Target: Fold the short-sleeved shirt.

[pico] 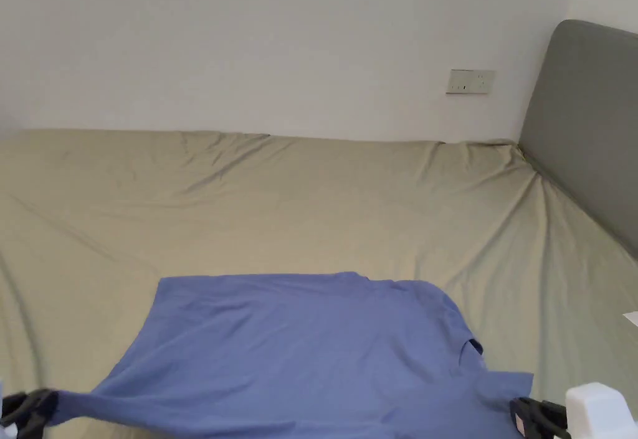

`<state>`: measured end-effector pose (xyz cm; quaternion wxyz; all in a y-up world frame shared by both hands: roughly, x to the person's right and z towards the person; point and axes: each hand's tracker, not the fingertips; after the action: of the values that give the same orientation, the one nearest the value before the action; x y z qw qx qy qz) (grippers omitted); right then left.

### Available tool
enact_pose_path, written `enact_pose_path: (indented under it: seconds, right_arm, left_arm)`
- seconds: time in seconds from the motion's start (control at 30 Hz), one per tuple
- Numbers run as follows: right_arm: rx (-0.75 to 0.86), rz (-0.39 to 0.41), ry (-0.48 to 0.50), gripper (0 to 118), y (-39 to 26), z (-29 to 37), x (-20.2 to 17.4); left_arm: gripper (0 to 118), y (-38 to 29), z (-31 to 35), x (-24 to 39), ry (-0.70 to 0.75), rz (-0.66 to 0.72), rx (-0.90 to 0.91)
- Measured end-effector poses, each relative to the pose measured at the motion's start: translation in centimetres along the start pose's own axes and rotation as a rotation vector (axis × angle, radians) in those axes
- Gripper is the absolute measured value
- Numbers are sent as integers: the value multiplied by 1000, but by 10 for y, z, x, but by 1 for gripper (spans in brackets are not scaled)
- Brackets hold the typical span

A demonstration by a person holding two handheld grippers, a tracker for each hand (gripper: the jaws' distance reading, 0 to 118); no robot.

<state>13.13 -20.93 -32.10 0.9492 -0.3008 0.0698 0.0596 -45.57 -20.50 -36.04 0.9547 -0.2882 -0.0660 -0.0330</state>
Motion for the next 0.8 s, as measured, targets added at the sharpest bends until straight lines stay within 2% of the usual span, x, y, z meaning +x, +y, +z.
enact_pose_path:
  seconds: [0.17, 0.27, 0.3, 0.5, 0.7, 0.73, 0.8]
  right_arm:
    - [-37, 6, -11, 5, -49, 37, -16]
    - [-68, -59, -12, 5, -71, 50, -16]
    - [-62, -44, -22, 5, -80, 51, -18]
    - [-199, -55, -17, 5, -130, 19, -21]
    - [-304, -122, -24, 5, -167, -12, -15]
    - [-308, -135, -19, 6, -169, -13, -15]
    - [-312, -129, -27, 28, -171, -13, -17]
  left_arm:
    - [0, -56, 28, -2, 10, 63, -66]
    - [0, -77, 42, -3, 9, 124, -66]
    - [0, -84, 44, -1, 12, 115, -66]
    - [0, -122, 25, 8, 5, 115, -146]
    - [0, -155, -1, 8, 33, 140, -236]
    - [0, -158, -2, 6, 24, 144, -240]
    - [6, -170, -9, -5, 25, 144, -249]
